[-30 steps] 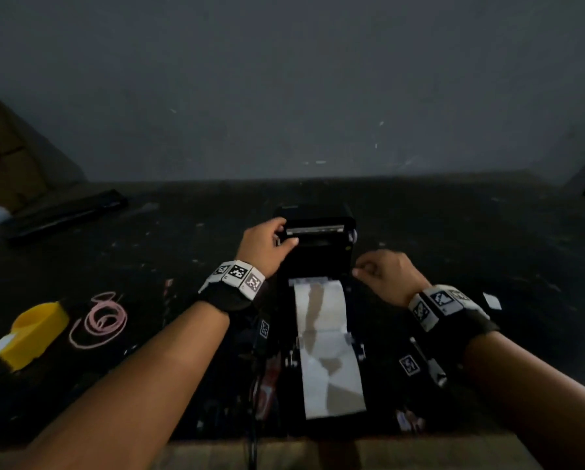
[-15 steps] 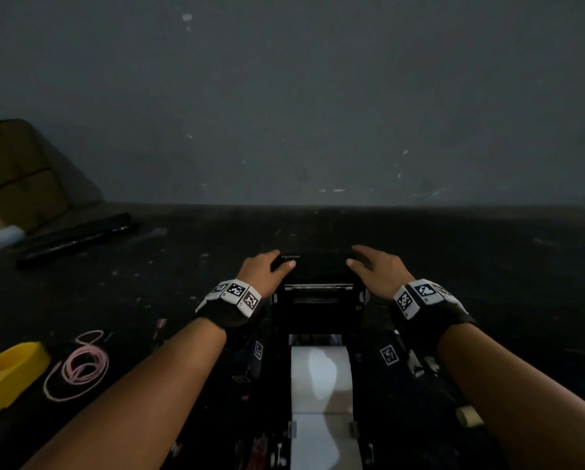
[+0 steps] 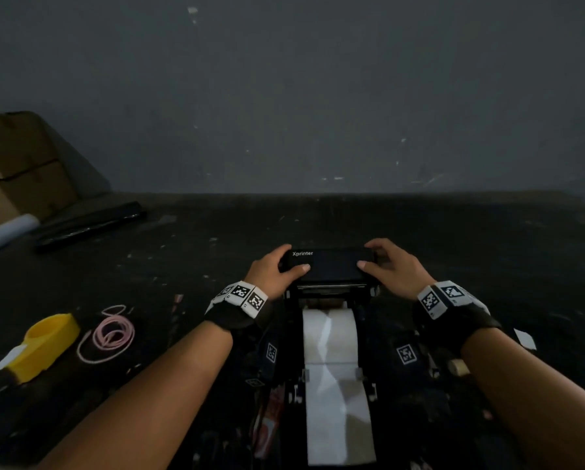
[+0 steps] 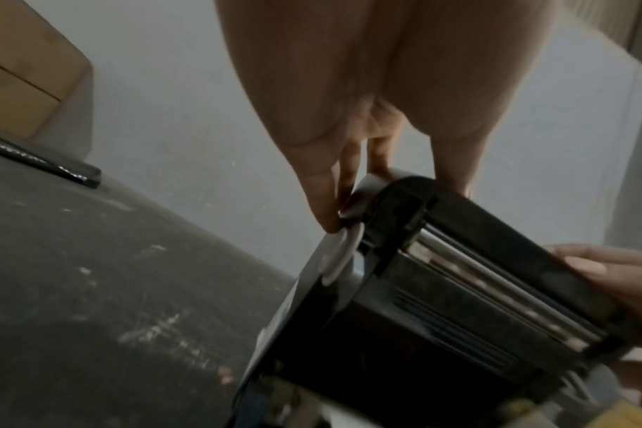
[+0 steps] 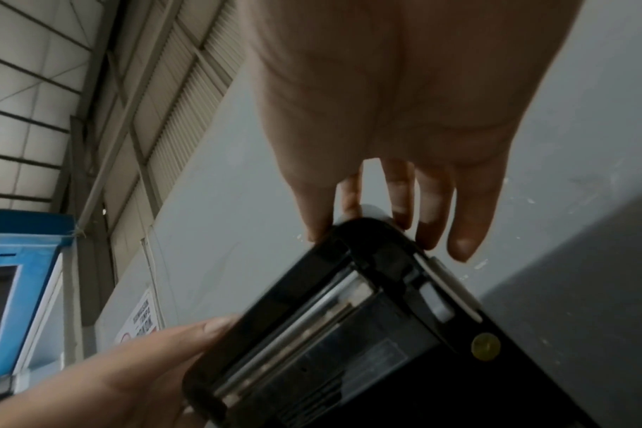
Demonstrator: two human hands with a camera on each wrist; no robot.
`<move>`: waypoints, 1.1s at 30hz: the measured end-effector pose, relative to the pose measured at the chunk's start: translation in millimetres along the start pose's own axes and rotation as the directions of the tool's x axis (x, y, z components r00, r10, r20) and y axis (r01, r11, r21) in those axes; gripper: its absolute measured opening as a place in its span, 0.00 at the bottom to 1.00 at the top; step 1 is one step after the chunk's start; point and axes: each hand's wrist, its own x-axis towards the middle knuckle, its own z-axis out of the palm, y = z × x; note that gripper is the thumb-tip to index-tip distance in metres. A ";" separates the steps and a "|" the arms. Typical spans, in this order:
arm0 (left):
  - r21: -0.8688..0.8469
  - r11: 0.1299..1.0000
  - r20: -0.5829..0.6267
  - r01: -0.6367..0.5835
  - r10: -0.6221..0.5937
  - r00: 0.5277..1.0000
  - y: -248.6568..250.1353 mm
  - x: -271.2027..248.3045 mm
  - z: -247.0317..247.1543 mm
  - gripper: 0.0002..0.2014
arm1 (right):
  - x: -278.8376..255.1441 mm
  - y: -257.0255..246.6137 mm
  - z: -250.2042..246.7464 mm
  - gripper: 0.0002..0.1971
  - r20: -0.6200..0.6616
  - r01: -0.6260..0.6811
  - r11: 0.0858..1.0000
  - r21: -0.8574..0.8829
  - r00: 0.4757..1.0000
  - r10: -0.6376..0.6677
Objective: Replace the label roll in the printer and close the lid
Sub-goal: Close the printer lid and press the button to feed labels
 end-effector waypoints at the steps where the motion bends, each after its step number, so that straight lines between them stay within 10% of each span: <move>1: -0.007 1.000 0.001 -0.010 0.011 1.000 -1.8 -9.6 2.1 0.33 | -9.2 -0.3 1.5 0.21 -0.003 -0.004 1.000 0.000 1.000 0.004; 16: -0.134 0.988 0.001 -0.081 0.082 0.997 -41.4 -120.8 60.0 0.33 | -137.5 31.3 56.5 0.30 -0.031 -0.025 0.999 0.035 0.999 0.026; 33: -0.064 0.996 0.053 0.057 -0.053 0.997 -58.0 -138.5 85.2 0.42 | -159.9 41.9 76.0 0.40 0.096 -0.138 0.968 -0.210 0.982 0.161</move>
